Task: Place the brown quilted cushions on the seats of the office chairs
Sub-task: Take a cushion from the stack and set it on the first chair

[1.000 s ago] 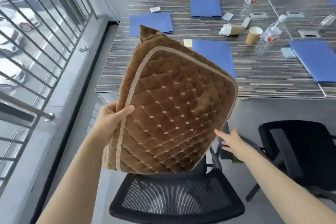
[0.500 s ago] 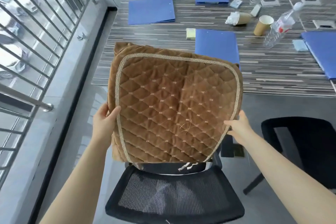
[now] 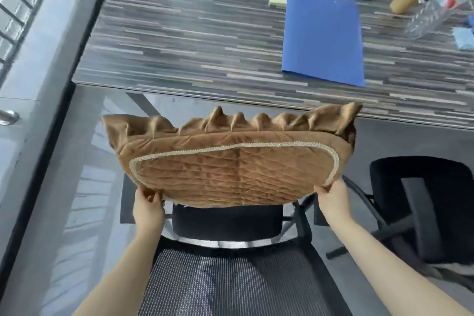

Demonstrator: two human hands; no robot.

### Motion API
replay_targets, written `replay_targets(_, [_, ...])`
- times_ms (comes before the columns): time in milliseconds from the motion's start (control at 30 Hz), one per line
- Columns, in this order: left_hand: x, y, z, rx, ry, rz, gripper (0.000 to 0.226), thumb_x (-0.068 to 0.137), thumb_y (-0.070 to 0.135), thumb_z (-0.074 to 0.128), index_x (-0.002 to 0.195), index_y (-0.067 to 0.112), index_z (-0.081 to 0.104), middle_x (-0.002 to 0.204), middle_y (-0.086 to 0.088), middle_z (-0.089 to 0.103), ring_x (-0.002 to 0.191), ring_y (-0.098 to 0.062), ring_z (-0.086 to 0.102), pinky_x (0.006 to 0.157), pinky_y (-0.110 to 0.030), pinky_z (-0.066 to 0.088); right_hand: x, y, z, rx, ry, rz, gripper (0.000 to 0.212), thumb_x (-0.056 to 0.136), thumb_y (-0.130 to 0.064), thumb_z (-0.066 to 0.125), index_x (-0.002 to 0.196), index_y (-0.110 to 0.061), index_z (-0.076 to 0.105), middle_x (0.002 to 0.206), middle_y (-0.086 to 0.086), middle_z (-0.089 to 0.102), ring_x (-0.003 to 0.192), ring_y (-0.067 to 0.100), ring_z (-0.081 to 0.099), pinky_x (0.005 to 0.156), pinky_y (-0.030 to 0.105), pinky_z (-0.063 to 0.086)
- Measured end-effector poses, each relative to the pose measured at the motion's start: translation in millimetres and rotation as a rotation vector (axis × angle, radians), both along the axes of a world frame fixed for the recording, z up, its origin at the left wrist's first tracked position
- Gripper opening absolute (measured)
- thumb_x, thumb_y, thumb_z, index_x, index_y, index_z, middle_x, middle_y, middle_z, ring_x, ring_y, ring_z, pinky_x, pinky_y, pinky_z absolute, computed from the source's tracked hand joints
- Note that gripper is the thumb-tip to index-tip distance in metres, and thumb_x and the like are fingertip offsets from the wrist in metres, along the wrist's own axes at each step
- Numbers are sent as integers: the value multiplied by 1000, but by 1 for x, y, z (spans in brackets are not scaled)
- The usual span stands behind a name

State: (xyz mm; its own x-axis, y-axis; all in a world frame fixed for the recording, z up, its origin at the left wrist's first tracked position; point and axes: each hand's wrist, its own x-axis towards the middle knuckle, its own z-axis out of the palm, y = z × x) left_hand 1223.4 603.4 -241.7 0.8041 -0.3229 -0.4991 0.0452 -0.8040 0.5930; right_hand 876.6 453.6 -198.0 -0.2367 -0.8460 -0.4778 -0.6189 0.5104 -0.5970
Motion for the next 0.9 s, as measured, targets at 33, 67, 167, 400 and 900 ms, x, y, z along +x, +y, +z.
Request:
replay_targets(33, [-3,3,-11,21,1,8,24,97,17,54,117,3,52,113,-17,65,107,-40,58,86,-44,43,-1,1,-9,7,11,28,25,91,-1,57,116,-2,56,108,11,64,101,27,59,87,34,45])
replay_targets(67, [-7,6,-20,35,6,15,23,98,17,52,116,3,52,113,-17,64,107,-39,57,84,-43,41,-2,3,-17,6,16,67,30,92,0,55,121,-3,55,111,10,64,104,26,58,90,33,43])
replay_targets(167, [-17,14,-43,65,-4,15,17,100,22,48,110,9,48,112,-16,63,104,-39,58,82,-43,40,-3,5,-37,25,84,155,41,93,-1,51,133,-10,50,117,8,63,110,29,58,93,34,44])
replay_targets(400, [-27,-2,-94,103,-23,-38,34,101,24,46,127,2,42,126,-22,56,111,-43,55,87,-49,44,21,-14,-82,85,288,265,32,93,-1,46,124,-7,41,112,20,61,98,36,61,84,42,53])
replay_targets(900, [-8,-20,-171,401,-50,-10,54,96,15,51,143,3,28,146,-22,24,115,-51,42,101,-60,36,68,-105,-172,-83,515,540,58,96,-12,48,149,-24,27,132,18,50,121,42,46,93,52,45])
